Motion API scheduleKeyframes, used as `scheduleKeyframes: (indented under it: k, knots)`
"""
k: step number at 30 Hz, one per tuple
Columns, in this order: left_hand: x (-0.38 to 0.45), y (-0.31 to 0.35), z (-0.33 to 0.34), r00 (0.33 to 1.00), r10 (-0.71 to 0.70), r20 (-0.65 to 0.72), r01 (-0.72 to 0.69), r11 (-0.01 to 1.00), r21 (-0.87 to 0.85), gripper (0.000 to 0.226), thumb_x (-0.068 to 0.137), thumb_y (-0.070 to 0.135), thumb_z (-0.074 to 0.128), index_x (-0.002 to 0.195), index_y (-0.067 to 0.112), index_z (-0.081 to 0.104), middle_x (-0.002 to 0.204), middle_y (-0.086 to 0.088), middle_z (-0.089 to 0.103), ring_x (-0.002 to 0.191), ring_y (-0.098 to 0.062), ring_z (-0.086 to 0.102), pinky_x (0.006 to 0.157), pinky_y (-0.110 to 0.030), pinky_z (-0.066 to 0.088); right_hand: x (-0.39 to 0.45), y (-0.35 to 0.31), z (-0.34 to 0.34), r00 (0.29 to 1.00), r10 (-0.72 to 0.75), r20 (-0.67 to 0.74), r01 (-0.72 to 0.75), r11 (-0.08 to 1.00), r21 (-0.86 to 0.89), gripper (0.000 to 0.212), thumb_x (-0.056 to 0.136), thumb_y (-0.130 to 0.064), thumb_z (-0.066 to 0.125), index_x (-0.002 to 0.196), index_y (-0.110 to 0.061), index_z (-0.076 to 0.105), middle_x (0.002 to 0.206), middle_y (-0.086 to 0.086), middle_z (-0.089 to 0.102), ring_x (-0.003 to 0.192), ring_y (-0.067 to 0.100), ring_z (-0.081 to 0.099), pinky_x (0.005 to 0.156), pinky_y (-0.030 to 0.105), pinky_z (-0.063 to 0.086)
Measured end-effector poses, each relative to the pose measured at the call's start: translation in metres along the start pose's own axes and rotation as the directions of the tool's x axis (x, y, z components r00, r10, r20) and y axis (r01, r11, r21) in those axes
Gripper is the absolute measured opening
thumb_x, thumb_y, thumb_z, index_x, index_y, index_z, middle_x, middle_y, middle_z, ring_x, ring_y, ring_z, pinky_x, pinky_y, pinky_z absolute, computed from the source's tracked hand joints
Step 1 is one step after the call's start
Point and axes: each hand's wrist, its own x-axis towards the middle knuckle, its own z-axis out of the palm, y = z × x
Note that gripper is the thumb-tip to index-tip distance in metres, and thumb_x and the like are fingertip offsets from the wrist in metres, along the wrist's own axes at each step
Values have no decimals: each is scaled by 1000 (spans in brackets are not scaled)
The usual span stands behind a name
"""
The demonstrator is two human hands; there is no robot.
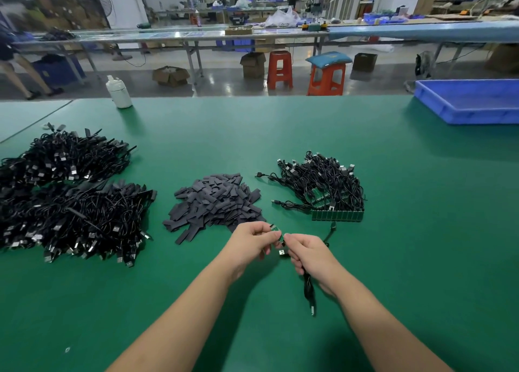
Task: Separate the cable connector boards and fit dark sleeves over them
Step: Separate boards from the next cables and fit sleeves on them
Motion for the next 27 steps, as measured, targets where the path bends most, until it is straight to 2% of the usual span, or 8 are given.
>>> scheduleKeyframes:
  k: [7,12,14,16,19,22,24,27]
  knots:
    - [-8,-19,-12,994,-78,-73,80,996,30,18,83,25,75,70,13,71,53,7,49,48,-8,35,45,-18,28,0,0,14,999,45,15,-44,998,-40,42,102,-34,51,61,-26,59,56,-2,33,45,13,31,42,26,34]
    - [-11,-33,-15,987,-115,-113,122,991,56,21,81,29,76,67,14,71,58,1,51,51,-11,32,48,-22,26,3,13,22,999,52,11,-50,988,-144,28,98,-40,57,90,-19,75,45,-4,37,41,14,37,43,26,41]
    - [-11,-39,-19,986,-145,-87,153,984,87,22,81,31,77,69,14,71,61,-2,50,53,-12,34,49,-24,27,2,21,24,998,60,30,-54,984,-170,25,99,-35,57,88,-20,75,43,-5,40,40,14,38,45,29,45]
    - [-7,-42,-33,978,-151,-141,169,977,126,17,83,30,76,77,15,74,65,6,63,56,-10,47,51,-20,36,1,25,22,995,78,57,-66,978,-198,25,99,-32,56,86,-22,75,43,-8,46,40,14,43,50,31,50]
    - [4,-46,-76,861,53,-506,214,865,454,10,89,28,68,83,23,73,83,7,72,79,-12,65,71,-23,51,-3,27,15,987,112,112,-85,971,-222,26,99,-34,55,87,-26,76,50,-8,56,46,15,53,67,31,58]
    - [9,-56,-123,701,172,-692,360,752,552,20,93,29,62,107,17,70,111,-8,64,95,-25,62,85,-39,53,-8,27,14,982,129,139,-99,974,-206,31,99,-31,57,80,-12,73,59,-11,66,66,28,65,73,42,60]
    - [10,-65,-145,694,86,-715,483,681,550,30,93,34,62,118,17,65,118,-14,57,97,-32,60,81,-39,52,-9,27,14,984,137,117,-110,972,-208,35,100,-28,55,78,-5,69,55,-12,65,79,39,69,83,47,58]
    - [10,-71,-159,718,-1,-696,550,614,566,23,91,35,66,109,21,68,119,-14,51,90,-37,63,72,-37,52,-7,27,14,983,158,97,-137,972,-192,33,101,-25,53,76,-13,70,50,-6,59,55,27,63,72,43,57]
